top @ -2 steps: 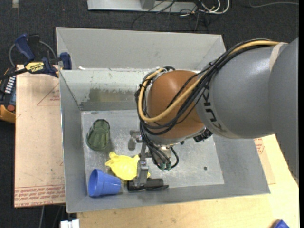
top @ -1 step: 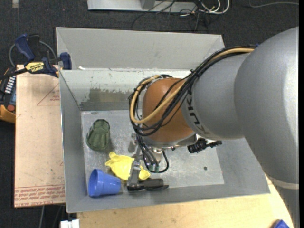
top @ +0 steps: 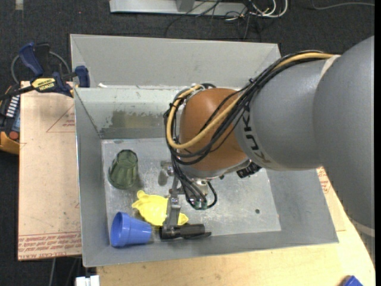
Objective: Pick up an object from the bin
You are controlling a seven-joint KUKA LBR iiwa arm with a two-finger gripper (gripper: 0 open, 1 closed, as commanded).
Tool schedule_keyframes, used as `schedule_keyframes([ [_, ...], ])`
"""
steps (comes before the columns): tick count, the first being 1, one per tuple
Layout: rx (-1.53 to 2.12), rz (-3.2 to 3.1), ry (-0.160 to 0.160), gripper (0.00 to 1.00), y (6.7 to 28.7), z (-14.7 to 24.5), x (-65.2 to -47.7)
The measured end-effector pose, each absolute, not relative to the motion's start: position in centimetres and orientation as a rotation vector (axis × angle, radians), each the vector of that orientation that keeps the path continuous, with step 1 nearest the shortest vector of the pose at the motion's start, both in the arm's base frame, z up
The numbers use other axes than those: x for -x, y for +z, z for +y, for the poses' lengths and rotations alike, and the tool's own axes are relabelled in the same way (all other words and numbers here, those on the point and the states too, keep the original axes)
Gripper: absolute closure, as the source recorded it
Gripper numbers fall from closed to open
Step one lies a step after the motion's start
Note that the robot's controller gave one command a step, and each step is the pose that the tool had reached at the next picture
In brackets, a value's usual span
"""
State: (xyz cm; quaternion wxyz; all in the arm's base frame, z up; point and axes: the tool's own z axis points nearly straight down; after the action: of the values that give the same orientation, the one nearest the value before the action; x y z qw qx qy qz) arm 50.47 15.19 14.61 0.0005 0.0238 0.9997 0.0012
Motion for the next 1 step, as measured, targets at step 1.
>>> schedule_keyframes([
  [1, -0.612, 3.094, -0.004, 0.00, 13.42, 14.67, -50.38],
])
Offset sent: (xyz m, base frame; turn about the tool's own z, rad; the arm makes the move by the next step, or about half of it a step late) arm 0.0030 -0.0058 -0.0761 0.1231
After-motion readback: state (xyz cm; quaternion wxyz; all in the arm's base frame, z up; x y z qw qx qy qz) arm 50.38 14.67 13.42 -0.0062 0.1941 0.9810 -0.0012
